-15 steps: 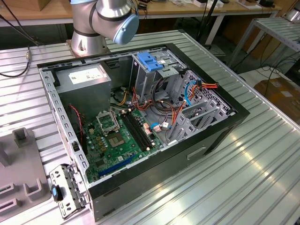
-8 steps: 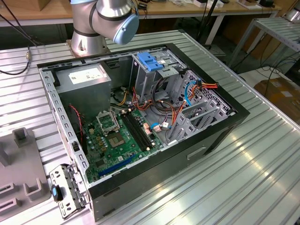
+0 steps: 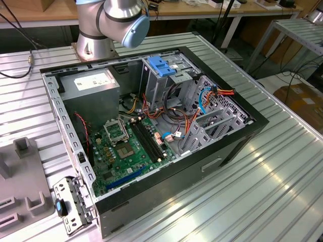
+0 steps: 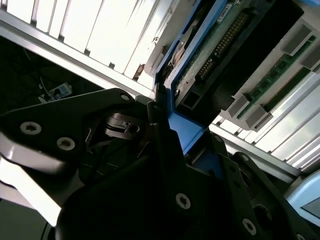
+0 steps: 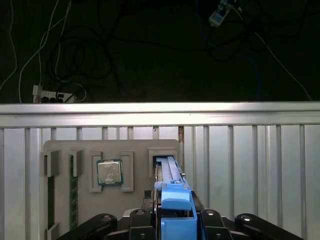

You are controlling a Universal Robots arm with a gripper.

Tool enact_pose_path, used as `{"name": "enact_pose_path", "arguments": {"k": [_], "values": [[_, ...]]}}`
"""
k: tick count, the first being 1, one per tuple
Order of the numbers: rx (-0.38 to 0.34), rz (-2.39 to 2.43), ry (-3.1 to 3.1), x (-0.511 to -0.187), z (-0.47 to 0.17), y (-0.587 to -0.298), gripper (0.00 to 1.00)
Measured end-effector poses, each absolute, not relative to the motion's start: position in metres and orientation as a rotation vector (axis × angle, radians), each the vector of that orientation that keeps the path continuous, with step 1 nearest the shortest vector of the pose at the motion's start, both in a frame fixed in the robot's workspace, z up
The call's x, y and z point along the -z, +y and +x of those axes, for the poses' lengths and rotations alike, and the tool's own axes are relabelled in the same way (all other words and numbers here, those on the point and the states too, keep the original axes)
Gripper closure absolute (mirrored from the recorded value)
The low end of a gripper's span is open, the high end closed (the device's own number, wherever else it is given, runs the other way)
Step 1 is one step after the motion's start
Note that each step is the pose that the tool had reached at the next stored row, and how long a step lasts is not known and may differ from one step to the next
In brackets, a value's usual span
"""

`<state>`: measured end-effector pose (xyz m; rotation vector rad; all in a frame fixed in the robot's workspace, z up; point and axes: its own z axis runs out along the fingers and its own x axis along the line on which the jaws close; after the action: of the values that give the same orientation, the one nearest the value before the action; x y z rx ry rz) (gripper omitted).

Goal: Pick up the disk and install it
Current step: 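Pick up the disk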

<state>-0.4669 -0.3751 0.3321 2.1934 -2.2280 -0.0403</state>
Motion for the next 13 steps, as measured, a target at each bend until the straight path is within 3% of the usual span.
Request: {"name": "enact_pose_path", "arguments": {"k": [13], "values": [[0.013,2.18,-2.215,-0.352,-0.467,-0.375,0.63]]}}
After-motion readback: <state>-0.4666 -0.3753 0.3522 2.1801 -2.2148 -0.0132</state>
